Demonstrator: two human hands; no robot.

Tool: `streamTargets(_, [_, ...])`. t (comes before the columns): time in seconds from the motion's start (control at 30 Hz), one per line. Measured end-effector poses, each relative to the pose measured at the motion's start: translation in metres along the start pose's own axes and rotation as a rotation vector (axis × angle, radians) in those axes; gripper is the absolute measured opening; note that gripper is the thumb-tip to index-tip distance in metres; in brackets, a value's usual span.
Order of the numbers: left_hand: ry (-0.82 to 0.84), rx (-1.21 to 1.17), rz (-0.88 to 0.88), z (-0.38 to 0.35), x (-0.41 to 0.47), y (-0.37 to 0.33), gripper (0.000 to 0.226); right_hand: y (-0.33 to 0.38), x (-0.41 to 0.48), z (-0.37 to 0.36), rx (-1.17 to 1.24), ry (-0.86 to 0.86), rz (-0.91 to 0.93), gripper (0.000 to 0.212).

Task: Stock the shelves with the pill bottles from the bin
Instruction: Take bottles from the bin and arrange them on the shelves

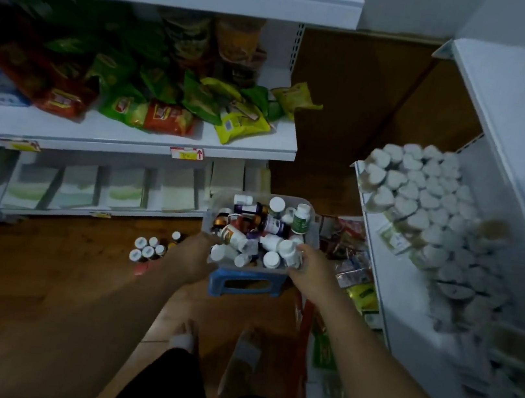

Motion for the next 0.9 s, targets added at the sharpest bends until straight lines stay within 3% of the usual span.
streamTargets(0.23, [0.11, 0.211, -0.081, -0.018, 0.047, 0.01, 0.066, -0.005, 0.076, -0.041, -0.147, 0.101, -0.059, 0.072])
streamTargets(0.37, [0.135, 0.282, -0.112, -0.019, 0.066, 0.02, 0.059, 0.0, 0.106, -0.056, -0.241, 0.074, -0.088, 0.08])
streamTargets(0.57, [0.104, 0.339, -0.217, -0.009, 0.072, 0.023, 0.045, -0.005, 0.135, -0.066, -0.275, 0.037, -0.121, 0.045])
streamTargets(0.7, [0.016, 0.092, -0.233, 0.003, 0.068, 0.03, 0.049, -0.003, 0.139, -0.062, -0.3, 0.009, -0.112, 0.039])
streamTargets(0.9, [-0.195, -0.398, -0.102, 0.046, 0.076, 0.022, 0.037, -0.008, 0.139, -0.061, -0.387, -0.021, -0.073, 0.048])
Point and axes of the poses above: each hand's wrist, its own x-axis towards the middle knuckle, its own z-axis out of the back of the hand, y = z × x, the point moved 2 cm from there along x, towards the middle knuckle, and after that the axes turned 12 degrees about -z, right-handed, at the moved point
